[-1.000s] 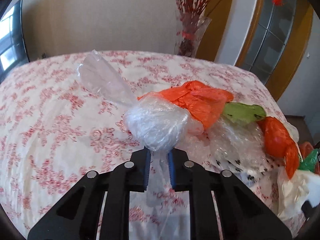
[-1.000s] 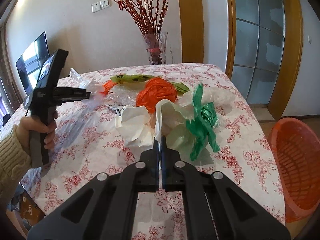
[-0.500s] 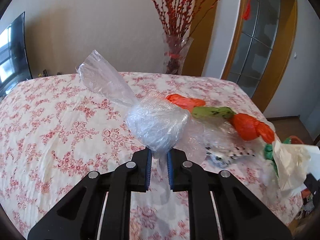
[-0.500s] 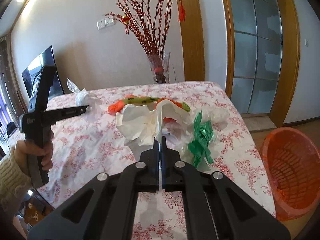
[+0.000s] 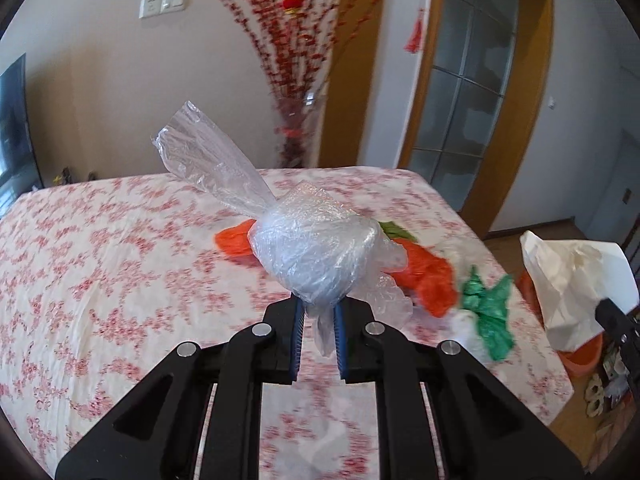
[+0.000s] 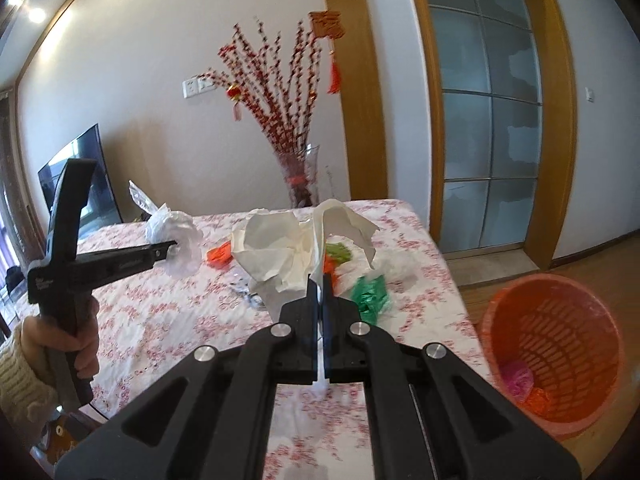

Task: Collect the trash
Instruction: 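Carry the white tissue to the basket and open the right tool to drop it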

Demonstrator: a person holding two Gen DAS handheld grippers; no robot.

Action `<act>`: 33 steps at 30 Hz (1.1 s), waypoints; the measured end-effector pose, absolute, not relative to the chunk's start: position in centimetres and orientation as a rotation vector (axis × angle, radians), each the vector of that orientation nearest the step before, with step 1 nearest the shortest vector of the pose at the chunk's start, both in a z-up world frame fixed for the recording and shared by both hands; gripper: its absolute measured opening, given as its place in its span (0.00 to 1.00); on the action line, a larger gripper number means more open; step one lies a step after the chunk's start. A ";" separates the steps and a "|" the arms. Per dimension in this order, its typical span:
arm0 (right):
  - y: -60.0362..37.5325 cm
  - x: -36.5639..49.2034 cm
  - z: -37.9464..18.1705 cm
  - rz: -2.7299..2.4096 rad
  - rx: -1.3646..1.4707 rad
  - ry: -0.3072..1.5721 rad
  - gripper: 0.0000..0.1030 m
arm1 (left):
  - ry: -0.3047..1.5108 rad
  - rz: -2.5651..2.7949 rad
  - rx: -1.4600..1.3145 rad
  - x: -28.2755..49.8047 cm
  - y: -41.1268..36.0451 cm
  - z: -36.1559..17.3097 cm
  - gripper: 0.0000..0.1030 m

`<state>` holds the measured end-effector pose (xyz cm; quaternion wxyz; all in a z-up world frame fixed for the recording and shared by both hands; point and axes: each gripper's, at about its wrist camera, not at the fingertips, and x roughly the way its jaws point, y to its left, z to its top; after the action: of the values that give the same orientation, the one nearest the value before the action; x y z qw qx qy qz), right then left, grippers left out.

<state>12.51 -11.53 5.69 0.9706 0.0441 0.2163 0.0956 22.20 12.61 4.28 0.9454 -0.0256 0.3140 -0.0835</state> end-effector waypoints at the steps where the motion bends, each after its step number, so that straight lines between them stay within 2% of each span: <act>1: -11.9 12.3 5.8 0.187 0.094 0.433 0.03 | 0.639 -0.184 -0.050 22.0 12.0 4.4 0.12; 12: -19.2 11.1 5.5 0.028 0.161 0.411 0.03 | 0.640 -0.344 -0.003 21.2 3.9 5.1 0.12; 33: -32.5 9.2 2.1 -0.312 0.199 0.416 0.03 | 0.690 -0.697 0.078 20.2 -13.7 2.4 0.12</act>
<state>9.20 -32.49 2.09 0.9615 0.0982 0.2053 -0.1541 20.20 -13.67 2.37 0.8813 0.0375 0.3314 -0.3347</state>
